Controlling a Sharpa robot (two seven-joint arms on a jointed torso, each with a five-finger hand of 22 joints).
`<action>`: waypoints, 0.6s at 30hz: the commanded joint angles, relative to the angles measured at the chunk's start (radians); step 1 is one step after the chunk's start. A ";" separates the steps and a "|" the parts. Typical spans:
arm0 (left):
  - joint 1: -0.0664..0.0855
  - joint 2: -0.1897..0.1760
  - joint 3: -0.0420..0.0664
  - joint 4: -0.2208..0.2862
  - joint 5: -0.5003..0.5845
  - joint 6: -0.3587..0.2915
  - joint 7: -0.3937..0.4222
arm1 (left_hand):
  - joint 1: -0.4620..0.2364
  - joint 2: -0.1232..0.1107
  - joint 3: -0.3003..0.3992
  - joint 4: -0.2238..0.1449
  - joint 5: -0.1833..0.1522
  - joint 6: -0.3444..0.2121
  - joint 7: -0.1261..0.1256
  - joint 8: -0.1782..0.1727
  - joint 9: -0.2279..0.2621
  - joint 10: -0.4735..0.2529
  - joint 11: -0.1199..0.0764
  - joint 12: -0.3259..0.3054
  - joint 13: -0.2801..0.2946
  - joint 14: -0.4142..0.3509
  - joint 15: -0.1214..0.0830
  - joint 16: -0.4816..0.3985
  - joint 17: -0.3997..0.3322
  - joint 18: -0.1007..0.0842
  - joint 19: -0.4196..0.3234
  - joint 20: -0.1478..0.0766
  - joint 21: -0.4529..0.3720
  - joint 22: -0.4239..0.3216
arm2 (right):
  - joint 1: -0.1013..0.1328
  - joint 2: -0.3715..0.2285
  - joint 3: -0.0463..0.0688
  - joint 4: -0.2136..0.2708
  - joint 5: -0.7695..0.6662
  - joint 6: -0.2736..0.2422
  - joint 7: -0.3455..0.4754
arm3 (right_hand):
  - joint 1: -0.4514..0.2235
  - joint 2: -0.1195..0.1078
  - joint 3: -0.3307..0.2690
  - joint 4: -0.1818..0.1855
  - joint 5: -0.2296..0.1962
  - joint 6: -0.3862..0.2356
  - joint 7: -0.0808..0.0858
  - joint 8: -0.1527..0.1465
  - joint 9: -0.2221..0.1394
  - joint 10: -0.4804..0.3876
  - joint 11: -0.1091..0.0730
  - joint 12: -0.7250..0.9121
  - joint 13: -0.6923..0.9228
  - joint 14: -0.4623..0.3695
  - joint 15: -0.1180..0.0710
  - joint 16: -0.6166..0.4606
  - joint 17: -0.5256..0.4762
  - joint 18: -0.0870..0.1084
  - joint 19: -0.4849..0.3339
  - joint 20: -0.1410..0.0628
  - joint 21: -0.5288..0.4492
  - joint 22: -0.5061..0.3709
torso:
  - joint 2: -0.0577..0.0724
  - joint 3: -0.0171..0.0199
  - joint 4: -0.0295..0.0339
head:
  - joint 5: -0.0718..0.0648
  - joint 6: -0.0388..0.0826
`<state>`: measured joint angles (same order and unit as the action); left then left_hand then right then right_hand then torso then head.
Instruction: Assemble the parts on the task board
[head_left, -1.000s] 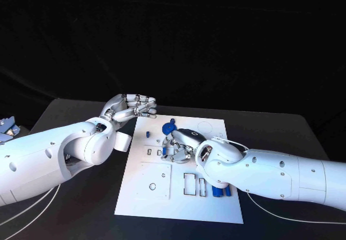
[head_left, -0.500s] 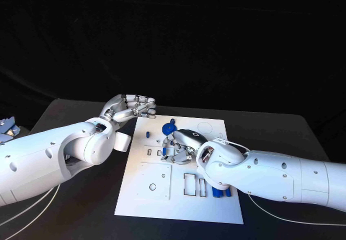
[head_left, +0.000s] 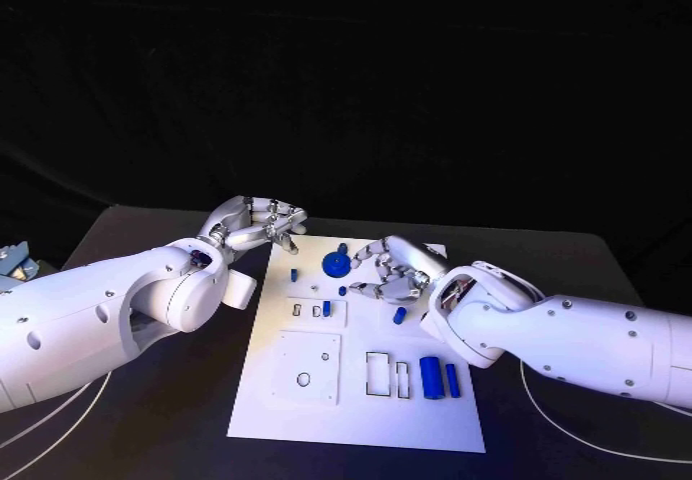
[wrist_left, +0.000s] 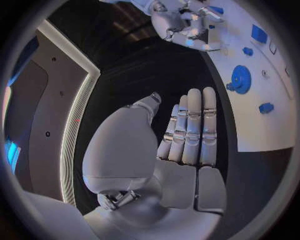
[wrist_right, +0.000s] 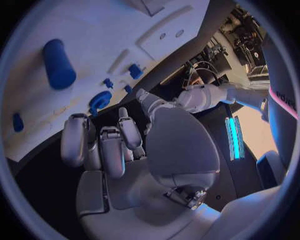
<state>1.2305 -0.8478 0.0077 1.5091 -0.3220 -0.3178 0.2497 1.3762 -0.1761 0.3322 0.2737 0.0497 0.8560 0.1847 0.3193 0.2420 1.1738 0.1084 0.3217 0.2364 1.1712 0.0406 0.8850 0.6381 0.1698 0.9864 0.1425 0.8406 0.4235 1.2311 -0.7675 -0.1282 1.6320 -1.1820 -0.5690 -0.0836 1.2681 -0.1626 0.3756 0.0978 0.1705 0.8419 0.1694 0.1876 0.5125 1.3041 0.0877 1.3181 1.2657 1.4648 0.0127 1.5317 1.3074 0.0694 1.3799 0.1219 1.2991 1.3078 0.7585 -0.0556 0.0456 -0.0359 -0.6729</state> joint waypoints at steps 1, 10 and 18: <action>0.001 0.010 0.000 -0.011 -0.194 0.087 -0.150 | -0.035 0.019 -0.021 0.008 0.006 -0.011 -0.010 0.047 0.023 -0.032 -0.017 0.137 0.100 0.086 -0.016 0.211 0.195 0.012 0.016 -0.017 0.103 0.062 | 0.027 -0.031 0.002 0.003 0.283 -0.012 0.074 | -0.005 0.004 0.004 0.008 0.022 0.009 0.001 0.010 0.001 -0.007 -0.001 -0.005 -0.002 0.075 0.000 -0.006 0.129 0.007 -0.003 -0.003 -0.006 0.024 | -0.007 0.0037 -0.0052 | 0.006 -0.005; 0.009 0.049 0.001 -0.036 -0.490 0.284 -0.434 | -0.203 0.056 -0.065 0.018 0.003 -0.039 -0.050 0.272 0.144 -0.106 -0.052 0.600 0.416 0.272 -0.045 0.517 0.582 -0.032 0.145 -0.042 0.415 0.434 | 0.081 -0.111 0.004 -0.019 0.445 0.018 0.091 | -0.012 0.008 0.006 0.015 0.033 0.015 -0.001 0.018 0.003 -0.004 -0.003 -0.003 -0.001 0.075 -0.001 -0.006 0.131 0.006 0.000 -0.004 -0.003 0.028 | -0.016 0.0068 -0.0027 | 0.015 -0.020; 0.055 0.090 0.001 -0.050 -0.662 0.428 -0.608 | -0.236 0.064 -0.121 0.021 0.000 -0.030 -0.083 0.384 0.217 0.002 -0.080 0.797 0.628 0.327 -0.072 0.580 0.695 -0.056 0.227 -0.064 0.502 0.579 | 0.096 -0.165 0.004 -0.030 0.464 0.015 0.098 | -0.013 0.007 0.006 0.016 0.036 0.016 -0.001 0.019 0.003 -0.006 -0.003 -0.005 -0.004 0.075 -0.001 -0.007 0.129 0.005 0.001 -0.004 -0.003 0.029 | -0.018 0.0064 -0.0051 | 0.024 -0.023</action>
<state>1.2792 -0.7634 0.0075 1.4603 -0.8483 -0.0136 -0.2264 1.1437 -0.1121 0.2118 0.2937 0.0497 0.8284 0.1060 0.7037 0.4592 1.1769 0.0286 1.1182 0.8648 1.4664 -0.0240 1.4644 1.3081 0.1232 1.2122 0.0778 1.3422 1.0027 1.3272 -0.9284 -0.1239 1.6015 -0.7602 -0.5684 -0.0091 1.2620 -0.1565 0.3811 0.1094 0.1996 0.8503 0.1681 0.2010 0.5147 1.3041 0.0877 1.3181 1.2628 1.4648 0.0127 1.5317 1.3074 0.0692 1.3800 0.1219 1.2949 1.3076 0.7413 -0.0492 0.0409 -0.0141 -0.6959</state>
